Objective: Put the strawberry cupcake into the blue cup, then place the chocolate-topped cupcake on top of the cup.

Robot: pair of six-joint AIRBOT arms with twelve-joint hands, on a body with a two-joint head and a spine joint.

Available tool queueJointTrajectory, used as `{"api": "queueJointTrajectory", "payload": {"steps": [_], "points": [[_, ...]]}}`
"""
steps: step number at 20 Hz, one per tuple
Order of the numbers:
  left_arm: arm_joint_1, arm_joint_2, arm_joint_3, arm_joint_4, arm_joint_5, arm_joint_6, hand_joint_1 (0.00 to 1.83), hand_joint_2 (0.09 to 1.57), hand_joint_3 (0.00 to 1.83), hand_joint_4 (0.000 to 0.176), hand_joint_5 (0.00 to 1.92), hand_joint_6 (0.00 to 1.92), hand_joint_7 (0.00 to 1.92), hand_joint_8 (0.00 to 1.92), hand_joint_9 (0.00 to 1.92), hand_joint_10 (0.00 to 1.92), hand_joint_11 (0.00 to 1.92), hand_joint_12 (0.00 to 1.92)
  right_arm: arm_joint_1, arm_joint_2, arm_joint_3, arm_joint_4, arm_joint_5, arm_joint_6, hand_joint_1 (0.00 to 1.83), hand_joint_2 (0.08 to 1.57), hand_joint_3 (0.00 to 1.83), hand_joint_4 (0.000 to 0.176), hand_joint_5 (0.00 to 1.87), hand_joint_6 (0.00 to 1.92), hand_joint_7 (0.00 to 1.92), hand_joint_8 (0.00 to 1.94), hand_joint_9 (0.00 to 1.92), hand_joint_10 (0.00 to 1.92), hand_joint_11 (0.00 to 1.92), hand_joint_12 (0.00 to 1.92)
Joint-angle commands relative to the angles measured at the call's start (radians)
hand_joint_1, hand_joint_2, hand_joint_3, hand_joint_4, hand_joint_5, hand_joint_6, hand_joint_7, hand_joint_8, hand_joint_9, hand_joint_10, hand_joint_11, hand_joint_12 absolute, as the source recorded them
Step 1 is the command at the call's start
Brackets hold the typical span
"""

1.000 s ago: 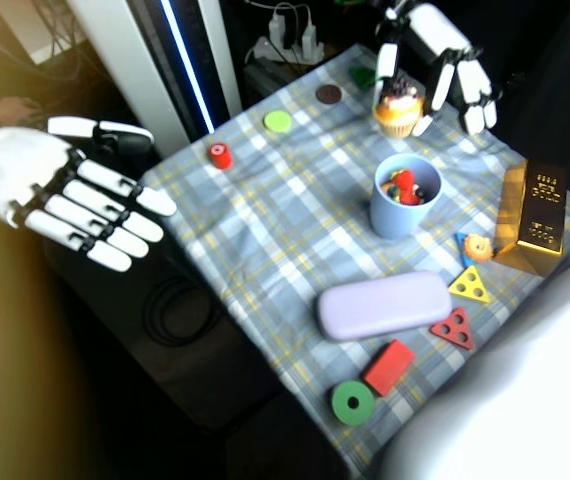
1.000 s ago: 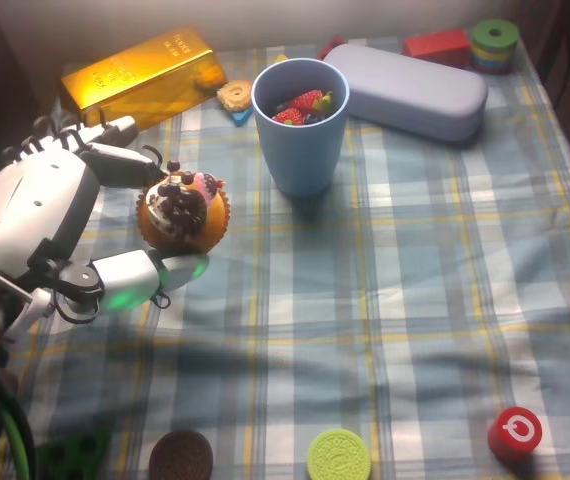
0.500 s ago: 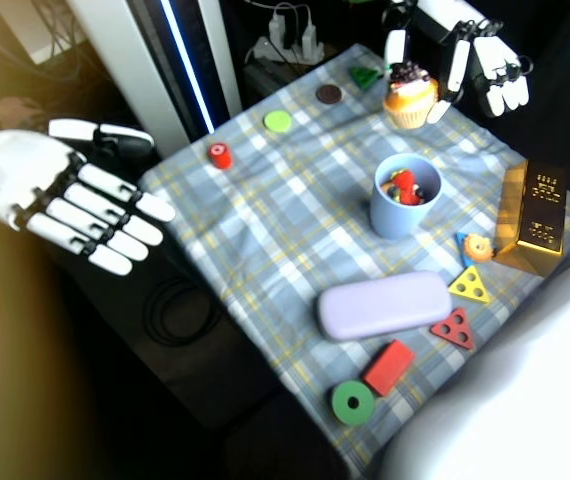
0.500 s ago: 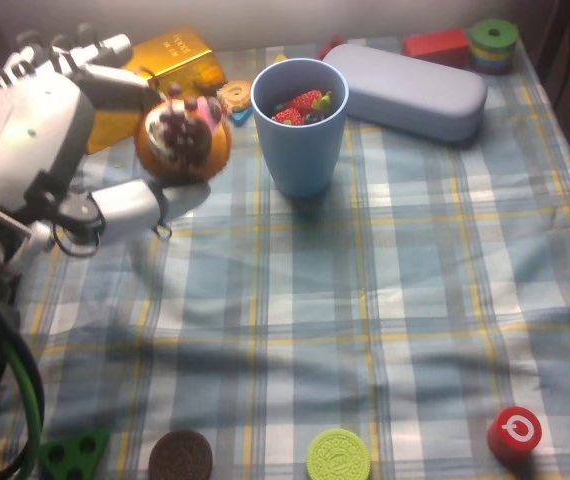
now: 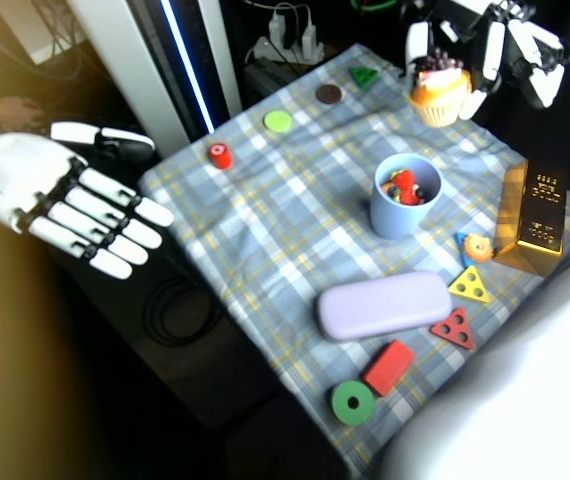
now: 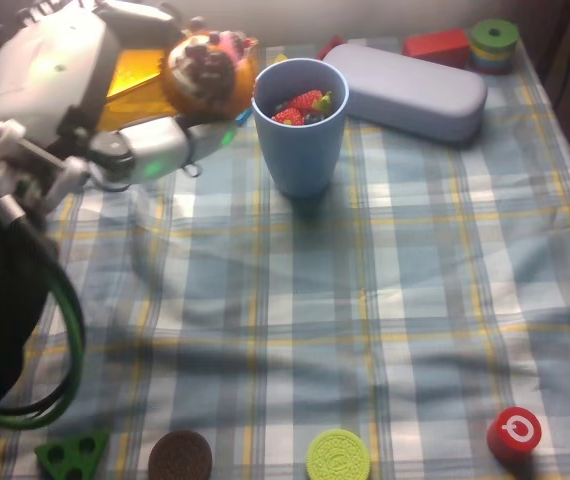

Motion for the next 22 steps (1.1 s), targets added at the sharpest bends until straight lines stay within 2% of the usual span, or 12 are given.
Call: {"api": "queueJointTrajectory", "payload": {"steps": [1, 2, 4, 6, 7, 8, 11, 13, 15, 17, 20, 22], "points": [[-0.023, -0.010, 0.015, 0.070, -0.077, -0.017, 1.09, 1.04, 0.00, 0.103, 1.13, 0.72, 0.39, 0.00, 0.42, 0.00, 0.17, 0.81, 0.002, 0.000, 0.001, 0.016, 0.123, 0.011, 0.00, 0.97, 0.00, 0.021, 0.08, 0.00, 0.21, 0.00, 0.16, 0.01, 0.09, 0.12], [-0.027, -0.014, 0.021, 0.070, -0.074, -0.021, 1.09, 1.04, 0.00, 0.103, 1.13, 0.72, 0.39, 0.00, 0.42, 0.00, 0.17, 0.81, 0.001, -0.001, 0.001, 0.016, 0.123, 0.011, 0.00, 0.97, 0.00, 0.021, 0.08, 0.00, 0.21, 0.00, 0.16, 0.01, 0.09, 0.12], [-0.043, -0.043, 0.057, 0.074, -0.052, -0.069, 1.08, 1.05, 0.00, 0.136, 1.10, 0.78, 0.35, 0.00, 0.41, 0.00, 0.12, 0.82, 0.001, -0.004, 0.002, 0.016, 0.123, 0.011, 0.00, 0.97, 0.00, 0.023, 0.07, 0.00, 0.18, 0.00, 0.13, 0.00, 0.05, 0.12], [-0.054, -0.063, 0.091, 0.079, -0.024, -0.118, 1.08, 1.05, 0.00, 0.126, 1.11, 0.75, 0.35, 0.00, 0.42, 0.00, 0.04, 0.90, 0.001, -0.007, 0.003, 0.016, 0.123, 0.011, 0.00, 0.97, 0.00, 0.038, 0.06, 0.00, 0.15, 0.00, 0.10, 0.00, 0.04, 0.12], [-0.058, -0.070, 0.108, 0.084, -0.007, -0.143, 1.07, 1.04, 0.00, 0.166, 1.12, 0.74, 0.36, 0.00, 0.39, 0.00, 0.01, 0.84, 0.000, -0.008, 0.004, 0.016, 0.123, 0.011, 0.00, 0.96, 0.00, 0.034, 0.07, 0.00, 0.16, 0.01, 0.11, 0.01, 0.04, 0.12], [-0.062, -0.075, 0.121, 0.086, 0.007, -0.158, 1.06, 1.05, 0.00, 0.174, 1.11, 0.75, 0.36, 0.00, 0.38, 0.00, 0.00, 0.78, -0.001, -0.009, 0.004, 0.016, 0.123, 0.011, 0.00, 0.97, 0.00, 0.026, 0.07, 0.00, 0.16, 0.01, 0.11, 0.01, 0.05, 0.13], [-0.077, -0.091, 0.149, 0.092, 0.040, -0.168, 1.06, 1.05, 0.00, 0.176, 1.10, 0.77, 0.38, 0.00, 0.37, 0.00, 0.01, 0.75, -0.003, -0.015, 0.005, 0.016, 0.123, 0.011, 0.00, 0.96, 0.00, 0.047, 0.07, 0.00, 0.18, 0.01, 0.12, 0.01, 0.05, 0.14], [-0.085, -0.106, 0.164, 0.098, 0.065, -0.168, 1.07, 1.04, 0.00, 0.176, 1.12, 0.74, 0.40, 0.00, 0.39, 0.00, 0.02, 0.79, -0.003, -0.019, 0.008, 0.016, 0.123, 0.013, 0.00, 0.98, 0.01, 0.027, 0.07, 0.00, 0.17, 0.00, 0.12, 0.00, 0.05, 0.14], [-0.094, -0.121, 0.179, 0.104, 0.086, -0.168, 1.05, 1.06, 0.00, 0.176, 1.07, 0.82, 0.38, 0.00, 0.41, 0.00, 0.06, 0.75, -0.003, -0.019, 0.008, 0.016, 0.123, 0.014, 0.00, 0.98, 0.00, 0.044, 0.07, 0.00, 0.15, 0.00, 0.10, 0.00, 0.03, 0.13], [-0.104, -0.136, 0.195, 0.108, 0.108, -0.168, 1.05, 1.07, 0.00, 0.176, 1.05, 0.85, 0.38, 0.00, 0.42, 0.00, 0.11, 0.62, -0.004, -0.019, 0.008, 0.016, 0.123, 0.014, 0.00, 0.98, 0.00, 0.030, 0.07, 0.00, 0.16, 0.00, 0.11, 0.00, 0.03, 0.14], [-0.108, -0.147, 0.206, 0.112, 0.130, -0.168, 1.05, 1.07, 0.00, 0.176, 1.07, 0.82, 0.38, 0.00, 0.43, 0.00, 0.09, 0.69, -0.004, -0.021, 0.008, 0.016, 0.123, 0.014, 0.00, 0.99, 0.01, 0.014, 0.05, 0.00, 0.17, 0.00, 0.11, 0.00, 0.06, 0.16], [-0.107, -0.147, 0.207, 0.112, 0.135, -0.168, 1.03, 1.09, 0.00, 0.176, 1.02, 0.90, 0.40, 0.00, 0.46, 0.00, 0.09, 0.77, -0.004, -0.022, 0.008, 0.016, 0.123, 0.017, 0.00, 0.98, 0.00, 0.028, 0.06, 0.00, 0.18, 0.01, 0.13, 0.01, 0.09, 0.17]]}}
